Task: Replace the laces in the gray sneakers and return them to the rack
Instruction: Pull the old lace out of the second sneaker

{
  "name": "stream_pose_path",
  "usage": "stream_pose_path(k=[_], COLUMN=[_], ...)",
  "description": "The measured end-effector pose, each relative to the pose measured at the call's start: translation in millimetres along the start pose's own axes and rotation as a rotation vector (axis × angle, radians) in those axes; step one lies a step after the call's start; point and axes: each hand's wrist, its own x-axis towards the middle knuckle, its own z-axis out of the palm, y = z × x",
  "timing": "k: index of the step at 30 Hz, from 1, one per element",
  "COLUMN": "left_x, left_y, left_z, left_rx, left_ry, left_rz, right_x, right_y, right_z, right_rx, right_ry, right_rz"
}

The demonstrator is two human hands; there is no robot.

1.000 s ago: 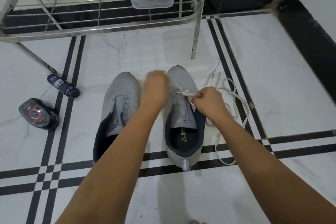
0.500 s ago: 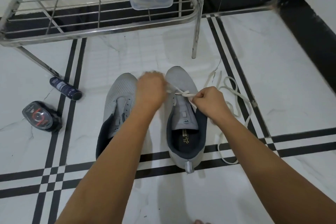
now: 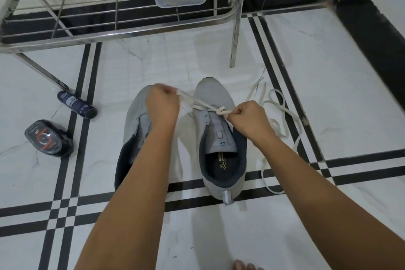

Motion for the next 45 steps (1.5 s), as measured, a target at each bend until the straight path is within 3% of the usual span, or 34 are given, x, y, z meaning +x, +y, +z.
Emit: stream_pose_path(k=[1, 2, 7, 9, 11, 14, 16, 20, 23, 25, 28, 32, 37, 41, 43, 45], left_x=[0.1, -1.2, -29.7, -23.0, -16.0, -6.2, -10.7, -51.8, -79.6, -80.8, -69.0, -51.1, -35.2, -27.2, -28.2, -26.8], left_y=[-3.9, -3.5, 14.4, 16.8, 15.7, 7.0, 2.6, 11.4, 12.4, 8.7, 5.4, 7.9, 23.7, 32.6, 27.1, 12.0], left_z=[-1.8, 0.4, 28.3, 32.5, 21.4, -3.2, -9.7, -3.1, 8.4, 10.0, 7.1, 16.9, 43.2, 52.8, 44.1, 36.9], left_rx=[-0.137, -0.139, 0.581, 0.743, 0.575, 0.121, 0.120, -0.028, -0.060, -0.095, -0.178, 0.080, 0.555, 0.586, 0.397, 0.018], left_ry=[-0.007, -0.025, -0.427, -0.392, -0.262, -0.014, -0.078, -0.302, -0.487, -0.461, -0.413, -0.404, -0.376, -0.415, -0.347, -0.205], left_rz=[-0.161, -0.177, 0.519, 0.586, 0.473, 0.077, -0.022, -0.025, -0.003, -0.020, -0.089, 0.164, 0.482, 0.609, 0.480, 0.072], right_x=[-0.5, -0.3, 0.6, 0.4, -0.3, -0.2, -1.8, -2.5, 15.8, 30.2, 39.3, 20.4, 15.6, 13.1, 15.5, 17.5], right_y=[-0.9, -1.9, -3.4, -2.1, -1.4, 3.3, 2.7, -7.1, -11.6, -7.0, 6.1, 1.3, -9.1, 0.1, 7.0, 10.4], right_z=[1.2, 2.8, 4.6, 1.9, -1.0, -2.3, 0.7, 6.4, 6.7, 2.2, -10.3, -2.5, 11.0, 2.6, -4.0, -6.8], right_rx=[-0.009, -0.020, -0.053, -0.037, -0.006, 0.002, -0.048, -0.363, -0.353, -0.345, -0.190, -0.239, -0.265, -0.047, 0.068, 0.132], right_ry=[0.002, 0.006, 0.006, 0.000, -0.010, -0.008, 0.006, 0.109, 0.072, 0.016, 0.080, 0.089, -0.053, -0.023, 0.015, 0.016], right_rz=[0.003, 0.002, -0.004, -0.005, 0.002, 0.034, 0.029, -0.165, -0.188, -0.129, 0.000, -0.077, 0.040, 0.032, 0.082, 0.120])
